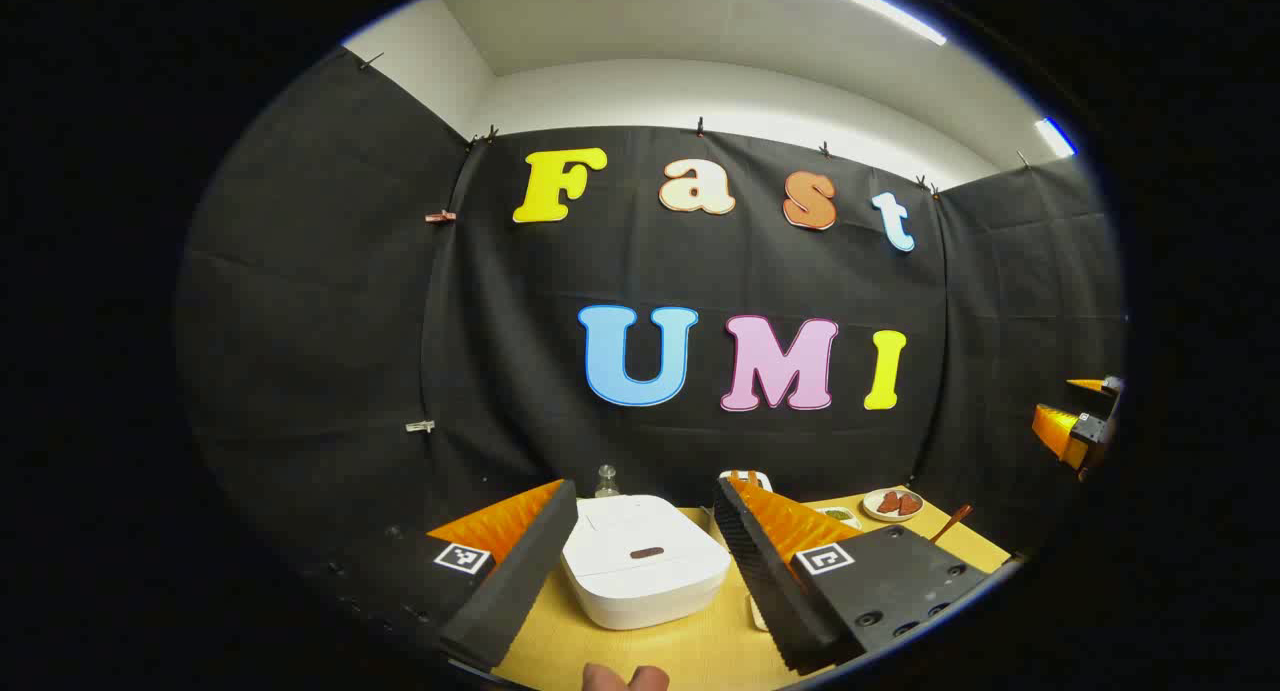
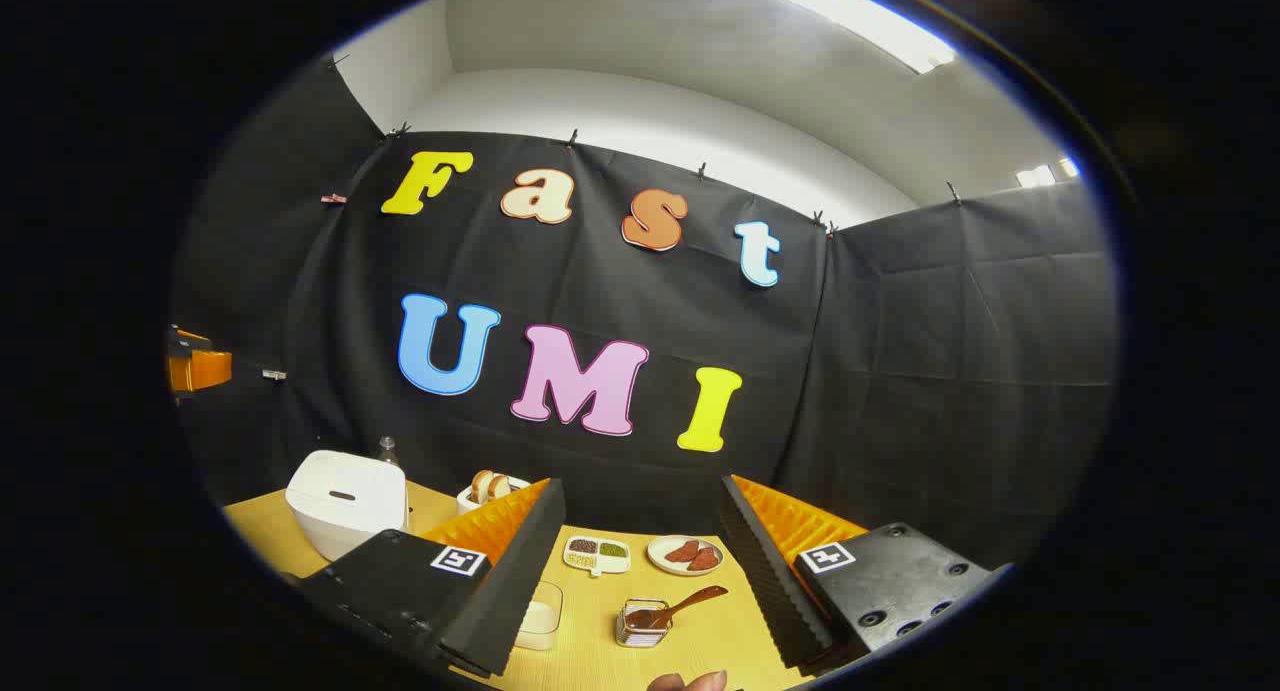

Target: Close the left gripper, press the button to open the rice cooker; take a wooden spoon from the chopstick holder with the right hand, scoop a spoonful of rice and pour it into the rice cooker, then put the wooden spoon back into the chopstick holder.

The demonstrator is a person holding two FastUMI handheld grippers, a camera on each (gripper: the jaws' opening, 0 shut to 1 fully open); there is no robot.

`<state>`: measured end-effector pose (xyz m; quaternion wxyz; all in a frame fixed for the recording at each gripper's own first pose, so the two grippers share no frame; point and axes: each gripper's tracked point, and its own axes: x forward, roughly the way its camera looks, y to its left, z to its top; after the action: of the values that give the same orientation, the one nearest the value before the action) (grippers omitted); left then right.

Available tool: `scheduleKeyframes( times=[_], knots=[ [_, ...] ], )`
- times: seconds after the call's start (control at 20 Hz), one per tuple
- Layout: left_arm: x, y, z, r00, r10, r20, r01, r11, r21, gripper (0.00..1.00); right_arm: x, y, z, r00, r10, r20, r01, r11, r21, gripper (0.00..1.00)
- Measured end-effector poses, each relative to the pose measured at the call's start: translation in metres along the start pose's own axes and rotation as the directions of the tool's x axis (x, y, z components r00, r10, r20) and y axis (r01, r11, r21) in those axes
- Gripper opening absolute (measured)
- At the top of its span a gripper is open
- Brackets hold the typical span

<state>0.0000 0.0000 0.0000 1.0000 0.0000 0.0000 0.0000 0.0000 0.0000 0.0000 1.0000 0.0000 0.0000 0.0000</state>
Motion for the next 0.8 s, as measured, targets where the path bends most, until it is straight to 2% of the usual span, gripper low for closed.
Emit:
scheduleKeyframes(
  times=[0.8],
  knots=[
    [0.0005, 0.0007, -0.0027, 1.000, -0.022, 0.010, 0.022, 1.000, -0.008, 0.95, -0.0025, 0.0024, 0.0099, 1.000, 0.001, 0.011, -0.001, 1.000, -0.013, 0.98]
  ],
)
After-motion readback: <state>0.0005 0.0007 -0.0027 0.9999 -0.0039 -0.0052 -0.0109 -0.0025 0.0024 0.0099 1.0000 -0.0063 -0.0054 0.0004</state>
